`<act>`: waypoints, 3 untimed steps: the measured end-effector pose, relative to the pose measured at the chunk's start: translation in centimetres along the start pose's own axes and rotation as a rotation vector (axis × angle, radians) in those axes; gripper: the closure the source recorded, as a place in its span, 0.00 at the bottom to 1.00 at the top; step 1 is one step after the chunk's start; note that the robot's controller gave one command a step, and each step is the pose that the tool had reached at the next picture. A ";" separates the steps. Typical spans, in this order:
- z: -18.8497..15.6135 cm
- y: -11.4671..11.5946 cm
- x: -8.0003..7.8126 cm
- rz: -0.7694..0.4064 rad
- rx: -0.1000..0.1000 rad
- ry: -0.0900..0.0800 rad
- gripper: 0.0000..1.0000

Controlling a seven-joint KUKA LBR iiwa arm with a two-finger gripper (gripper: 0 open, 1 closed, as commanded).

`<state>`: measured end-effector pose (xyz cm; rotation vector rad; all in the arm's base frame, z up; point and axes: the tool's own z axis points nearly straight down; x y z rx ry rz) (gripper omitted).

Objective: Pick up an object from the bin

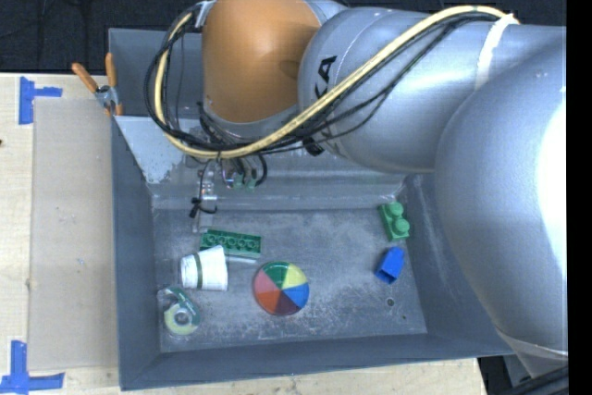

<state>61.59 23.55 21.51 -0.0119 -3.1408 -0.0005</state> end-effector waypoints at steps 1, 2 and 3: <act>0.0 0.0 0.0 0.000 0.000 0.000 0.00; 3.3 -3.0 1.6 -0.101 -0.002 -0.004 0.00; 10.4 -4.2 0.3 -0.157 0.000 -0.005 0.00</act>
Offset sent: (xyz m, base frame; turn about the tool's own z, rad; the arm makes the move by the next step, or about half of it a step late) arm -0.0465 -0.0943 -0.0998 -0.2623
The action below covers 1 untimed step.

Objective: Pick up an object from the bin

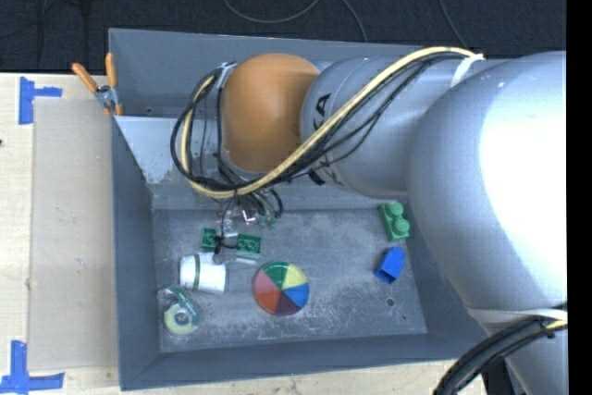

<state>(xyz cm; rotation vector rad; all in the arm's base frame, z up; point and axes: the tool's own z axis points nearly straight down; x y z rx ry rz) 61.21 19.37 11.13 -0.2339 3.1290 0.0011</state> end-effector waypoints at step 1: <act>3.8 -2.0 2.6 0.061 -0.001 0.004 0.00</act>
Offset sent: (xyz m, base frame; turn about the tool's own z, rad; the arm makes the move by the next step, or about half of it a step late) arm -0.0130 -0.0538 -0.0413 0.1633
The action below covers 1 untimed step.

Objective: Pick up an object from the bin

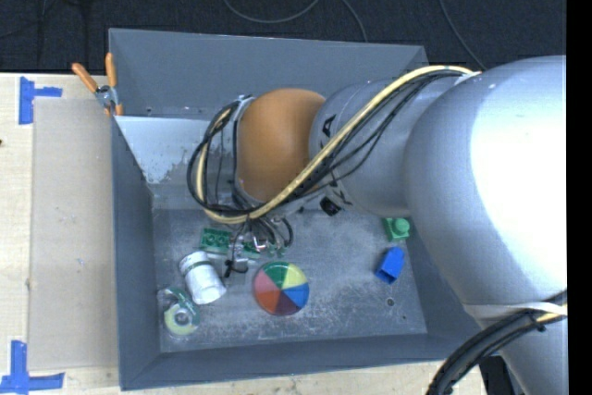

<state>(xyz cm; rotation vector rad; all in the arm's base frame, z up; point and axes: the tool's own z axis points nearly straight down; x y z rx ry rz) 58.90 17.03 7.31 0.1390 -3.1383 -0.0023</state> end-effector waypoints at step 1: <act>0.3 -3.1 -0.8 0.104 0.000 -0.004 1.00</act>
Offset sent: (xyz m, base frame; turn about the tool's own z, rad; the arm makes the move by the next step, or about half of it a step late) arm 0.0000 0.0000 0.0000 0.0000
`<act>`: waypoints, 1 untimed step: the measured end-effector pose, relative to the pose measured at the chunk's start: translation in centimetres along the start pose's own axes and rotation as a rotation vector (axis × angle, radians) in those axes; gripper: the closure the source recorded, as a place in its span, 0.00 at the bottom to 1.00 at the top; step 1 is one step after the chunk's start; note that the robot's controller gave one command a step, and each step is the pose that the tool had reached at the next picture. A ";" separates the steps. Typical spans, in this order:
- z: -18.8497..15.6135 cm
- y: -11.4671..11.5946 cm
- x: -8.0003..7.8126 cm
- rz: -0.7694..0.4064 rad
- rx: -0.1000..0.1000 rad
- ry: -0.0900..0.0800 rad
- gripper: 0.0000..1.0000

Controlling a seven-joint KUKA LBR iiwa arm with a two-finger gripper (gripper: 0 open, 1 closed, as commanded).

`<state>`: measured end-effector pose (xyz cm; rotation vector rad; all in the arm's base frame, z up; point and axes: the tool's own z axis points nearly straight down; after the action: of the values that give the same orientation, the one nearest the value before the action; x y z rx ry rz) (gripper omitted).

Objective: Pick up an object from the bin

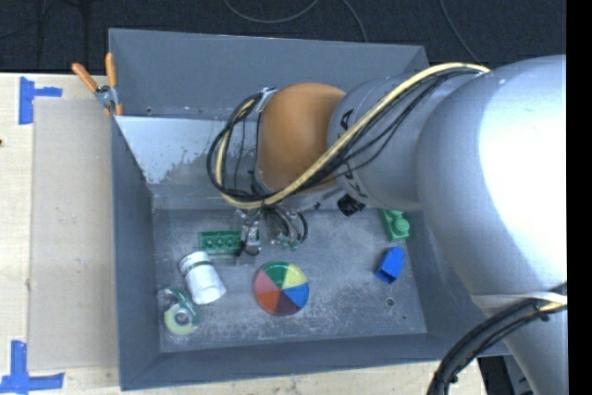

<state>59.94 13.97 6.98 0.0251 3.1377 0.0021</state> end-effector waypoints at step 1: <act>0.0 0.0 0.0 0.001 0.000 0.000 1.00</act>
Offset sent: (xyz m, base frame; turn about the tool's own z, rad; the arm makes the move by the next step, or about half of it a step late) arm -0.0424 -0.0370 0.0002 -0.0290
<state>59.94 13.96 6.98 0.0260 3.1377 0.0023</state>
